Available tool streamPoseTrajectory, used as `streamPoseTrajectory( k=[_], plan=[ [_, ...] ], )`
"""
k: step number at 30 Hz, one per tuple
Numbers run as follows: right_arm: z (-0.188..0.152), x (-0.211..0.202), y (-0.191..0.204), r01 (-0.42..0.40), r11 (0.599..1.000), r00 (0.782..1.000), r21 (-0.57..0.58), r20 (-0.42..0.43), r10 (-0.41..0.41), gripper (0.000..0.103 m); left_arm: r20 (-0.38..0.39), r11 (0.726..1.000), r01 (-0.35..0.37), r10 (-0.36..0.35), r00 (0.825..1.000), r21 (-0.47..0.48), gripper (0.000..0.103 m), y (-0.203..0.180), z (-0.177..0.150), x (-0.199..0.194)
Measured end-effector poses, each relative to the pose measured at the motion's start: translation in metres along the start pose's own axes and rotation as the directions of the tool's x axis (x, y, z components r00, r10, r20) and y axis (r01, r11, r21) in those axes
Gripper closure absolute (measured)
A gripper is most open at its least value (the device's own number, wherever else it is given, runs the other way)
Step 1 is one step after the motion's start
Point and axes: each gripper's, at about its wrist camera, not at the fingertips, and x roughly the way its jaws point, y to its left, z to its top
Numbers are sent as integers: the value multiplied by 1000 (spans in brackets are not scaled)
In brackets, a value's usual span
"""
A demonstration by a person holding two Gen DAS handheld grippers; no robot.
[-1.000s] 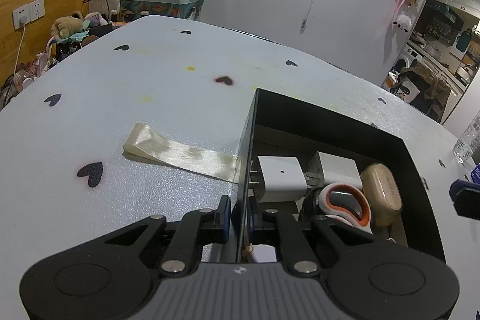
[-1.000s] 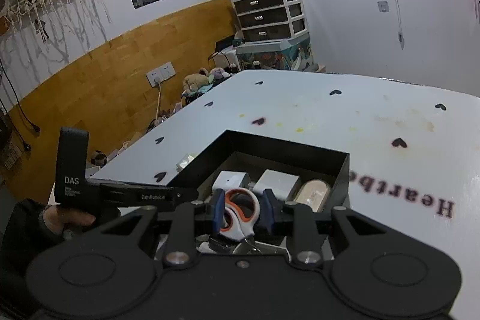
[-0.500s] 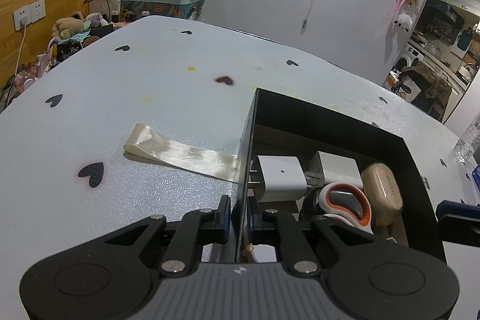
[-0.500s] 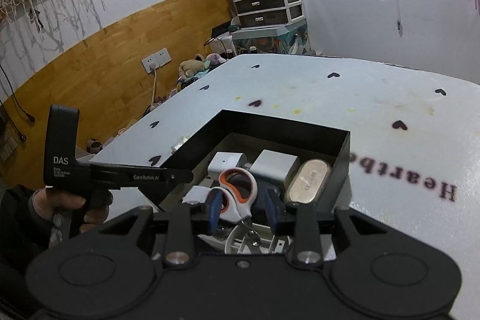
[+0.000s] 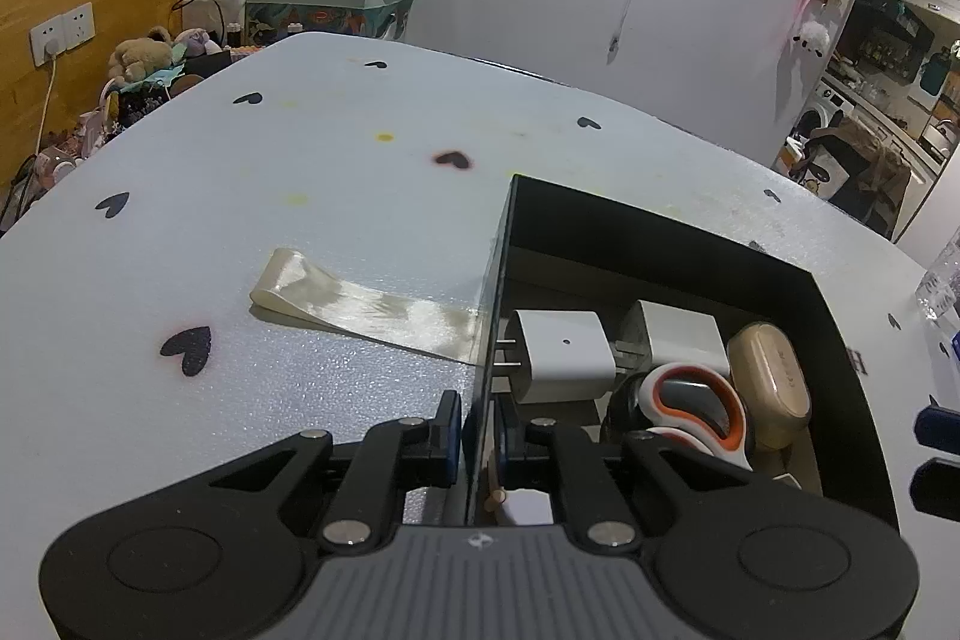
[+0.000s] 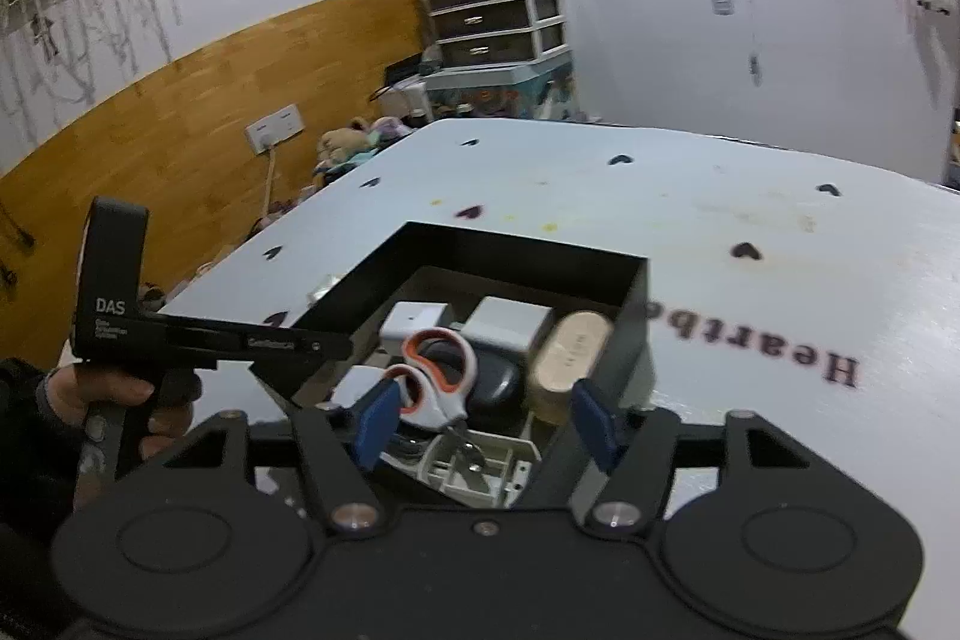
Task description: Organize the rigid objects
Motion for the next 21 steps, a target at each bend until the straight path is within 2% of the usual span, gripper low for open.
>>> streamPoseTrajectory(
  k=[1, 6, 11, 21],
  plan=[
    [-1, -2, -1, 14, 1000, 1000, 6, 3, -14, 26, 0, 1000, -1, 1, 1000, 0, 92, -1, 0, 0],
    [-8, -12, -1, 89, 996, 996, 21, 26, -89, 18, 0, 1000, -5, 5, 1000, 3, 92, -1, 0, 0],
    [-18, -19, 1, 147, 989, 988, 29, 37, -148, 14, 0, 1000, -5, 5, 1000, 4, 92, -2, 0, 0],
    [-34, -33, 6, 192, 978, 978, 77, 66, -197, 5, 4, 1000, -14, 14, 1000, 16, 92, -4, 0, -1]
  ],
)
